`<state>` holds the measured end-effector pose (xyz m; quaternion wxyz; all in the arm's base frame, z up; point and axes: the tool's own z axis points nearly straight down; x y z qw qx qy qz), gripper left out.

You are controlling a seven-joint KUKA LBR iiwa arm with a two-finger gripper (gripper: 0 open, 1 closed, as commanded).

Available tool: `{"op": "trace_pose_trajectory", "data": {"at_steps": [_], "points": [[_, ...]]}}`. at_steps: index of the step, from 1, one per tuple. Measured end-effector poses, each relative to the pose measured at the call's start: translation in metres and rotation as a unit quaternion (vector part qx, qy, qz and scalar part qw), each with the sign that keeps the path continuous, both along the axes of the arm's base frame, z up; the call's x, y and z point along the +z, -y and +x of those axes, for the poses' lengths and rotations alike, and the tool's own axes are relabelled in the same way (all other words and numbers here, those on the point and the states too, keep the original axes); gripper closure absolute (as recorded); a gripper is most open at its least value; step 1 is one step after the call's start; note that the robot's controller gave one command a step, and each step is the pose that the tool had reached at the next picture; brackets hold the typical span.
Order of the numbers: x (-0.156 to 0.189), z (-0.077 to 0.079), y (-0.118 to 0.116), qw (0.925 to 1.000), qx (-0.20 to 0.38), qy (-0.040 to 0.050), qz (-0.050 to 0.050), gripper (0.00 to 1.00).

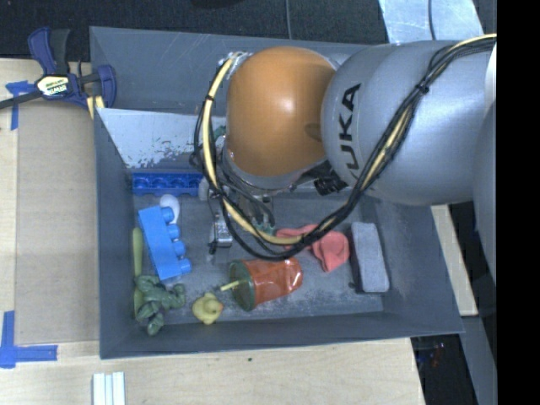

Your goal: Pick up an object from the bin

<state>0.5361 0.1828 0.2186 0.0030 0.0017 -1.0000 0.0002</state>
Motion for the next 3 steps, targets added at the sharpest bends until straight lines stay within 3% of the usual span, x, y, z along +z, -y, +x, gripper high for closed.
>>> {"op": "trace_pose_trajectory", "data": {"at_steps": [1, 2, 3], "points": [[0.005, 0.002, 0.001, 1.0, -0.002, 0.0041, 0.001, 0.0], [-0.025, -0.023, 0.068, 0.9998, -0.021, 0.0035, 0.001, 0.0], [0.001, -0.044, 0.078, 1.0, 0.003, 0.0068, 0.002, 0.0]]}}
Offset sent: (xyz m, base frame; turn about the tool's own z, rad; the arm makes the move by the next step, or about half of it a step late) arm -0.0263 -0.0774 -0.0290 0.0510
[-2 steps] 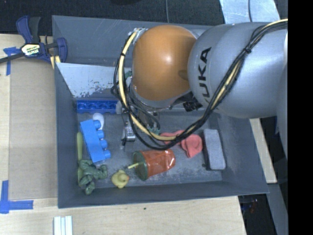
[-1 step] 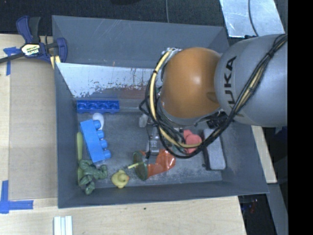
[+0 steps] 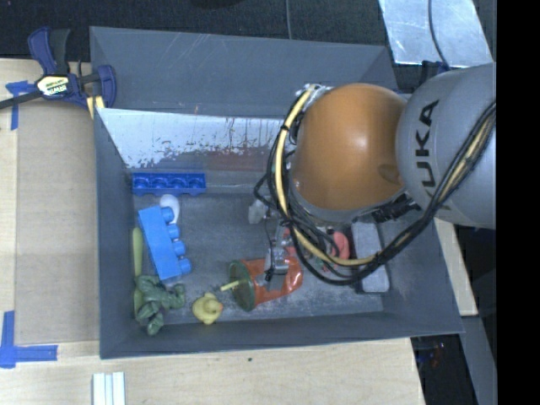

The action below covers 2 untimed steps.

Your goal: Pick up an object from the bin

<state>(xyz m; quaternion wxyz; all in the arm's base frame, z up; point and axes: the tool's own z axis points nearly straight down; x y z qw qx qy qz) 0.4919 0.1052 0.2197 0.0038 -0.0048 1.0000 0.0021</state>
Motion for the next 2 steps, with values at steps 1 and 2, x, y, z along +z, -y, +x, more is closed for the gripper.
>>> {"op": "trace_pose_trajectory", "data": {"at_steps": [1, 2], "points": [[-0.042, 0.003, 0.034, 0.9972, -0.075, -0.0027, -0.001, 0.0], [-0.063, 0.0, 0.041, 0.9996, 0.029, -0.0008, -0.001, 0.0]]}}
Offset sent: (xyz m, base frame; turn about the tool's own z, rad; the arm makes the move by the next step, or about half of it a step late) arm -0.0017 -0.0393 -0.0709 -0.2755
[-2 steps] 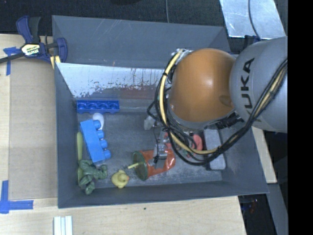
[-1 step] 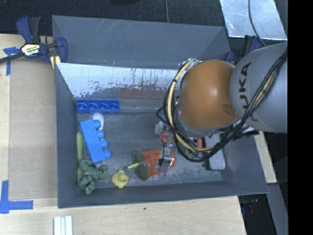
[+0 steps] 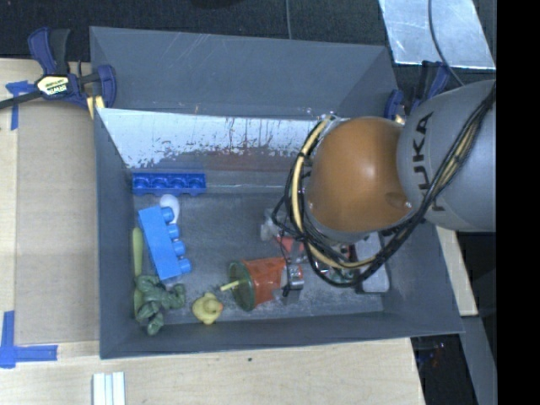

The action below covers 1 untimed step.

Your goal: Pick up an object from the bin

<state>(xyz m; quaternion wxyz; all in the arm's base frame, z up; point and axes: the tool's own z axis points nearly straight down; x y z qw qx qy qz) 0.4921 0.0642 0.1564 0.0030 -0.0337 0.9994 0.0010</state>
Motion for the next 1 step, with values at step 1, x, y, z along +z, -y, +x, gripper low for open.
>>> {"op": "trace_pose_trajectory", "data": {"at_steps": [1], "points": [[-0.0508, 0.0041, 0.0305, 0.9993, 0.039, -0.0007, 0.0, 0.0]]}}
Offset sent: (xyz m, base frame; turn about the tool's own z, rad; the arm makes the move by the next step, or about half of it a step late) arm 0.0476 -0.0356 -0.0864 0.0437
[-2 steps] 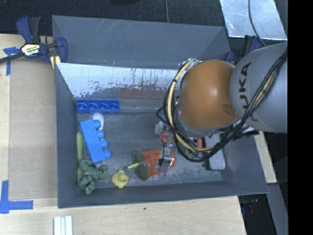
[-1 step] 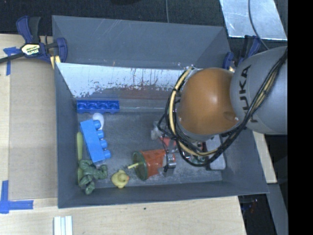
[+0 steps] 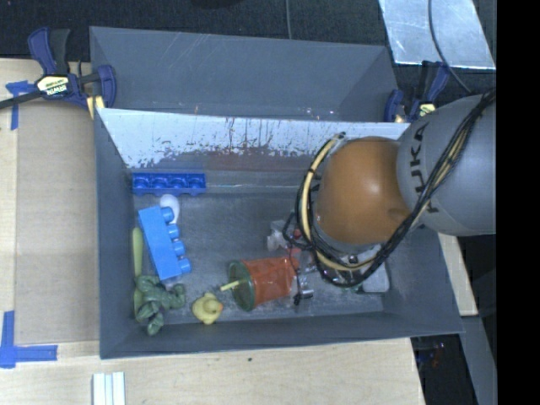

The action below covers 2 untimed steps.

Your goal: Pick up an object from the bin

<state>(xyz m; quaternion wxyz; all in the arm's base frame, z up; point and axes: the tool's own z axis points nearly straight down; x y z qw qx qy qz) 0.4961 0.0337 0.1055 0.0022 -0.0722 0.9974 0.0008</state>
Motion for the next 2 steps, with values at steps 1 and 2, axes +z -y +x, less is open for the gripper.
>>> {"op": "trace_pose_trajectory", "data": {"at_steps": [1, 2], "points": [[-0.0355, 0.0441, 0.0054, 0.9981, -0.061, 0.005, 0.003, 1.0], [-0.0353, 0.0441, 0.0054, 0.9981, -0.061, 0.0051, 0.003, 1.0]]}}
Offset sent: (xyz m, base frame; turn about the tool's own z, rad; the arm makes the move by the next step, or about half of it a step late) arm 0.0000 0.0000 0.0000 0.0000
